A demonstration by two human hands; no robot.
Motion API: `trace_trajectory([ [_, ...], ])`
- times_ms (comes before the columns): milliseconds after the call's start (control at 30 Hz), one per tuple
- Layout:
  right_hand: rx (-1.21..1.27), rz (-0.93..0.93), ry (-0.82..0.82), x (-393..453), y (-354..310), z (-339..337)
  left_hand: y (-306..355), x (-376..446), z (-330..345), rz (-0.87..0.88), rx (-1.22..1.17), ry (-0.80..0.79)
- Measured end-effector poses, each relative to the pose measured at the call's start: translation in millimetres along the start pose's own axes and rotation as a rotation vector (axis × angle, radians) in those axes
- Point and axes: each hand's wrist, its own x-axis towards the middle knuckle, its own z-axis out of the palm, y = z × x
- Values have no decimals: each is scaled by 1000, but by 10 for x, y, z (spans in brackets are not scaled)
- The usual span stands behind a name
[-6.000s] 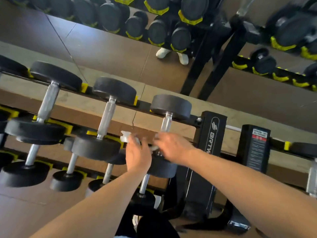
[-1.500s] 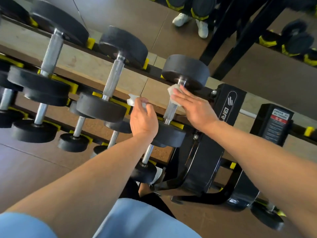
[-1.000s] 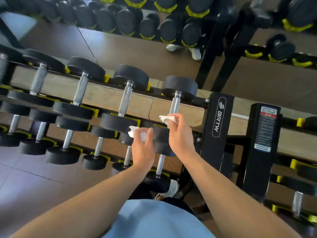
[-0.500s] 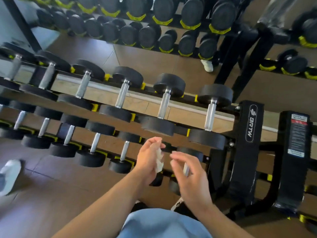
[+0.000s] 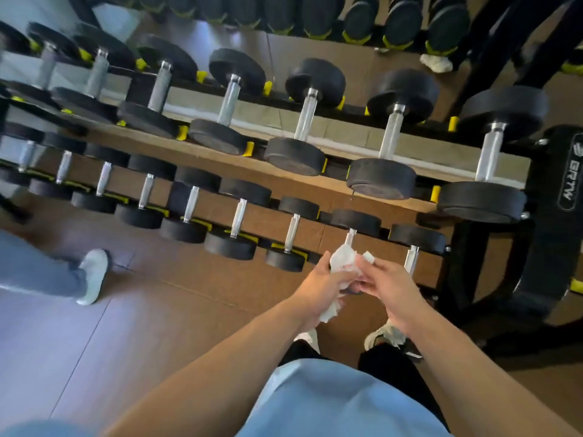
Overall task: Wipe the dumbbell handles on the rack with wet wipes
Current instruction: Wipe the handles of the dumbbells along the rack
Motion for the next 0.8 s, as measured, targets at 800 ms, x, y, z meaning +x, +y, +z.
trace_trajectory([
  [800,-24,105,69,-359,455,-590,-245,-30,550,177,173,321],
])
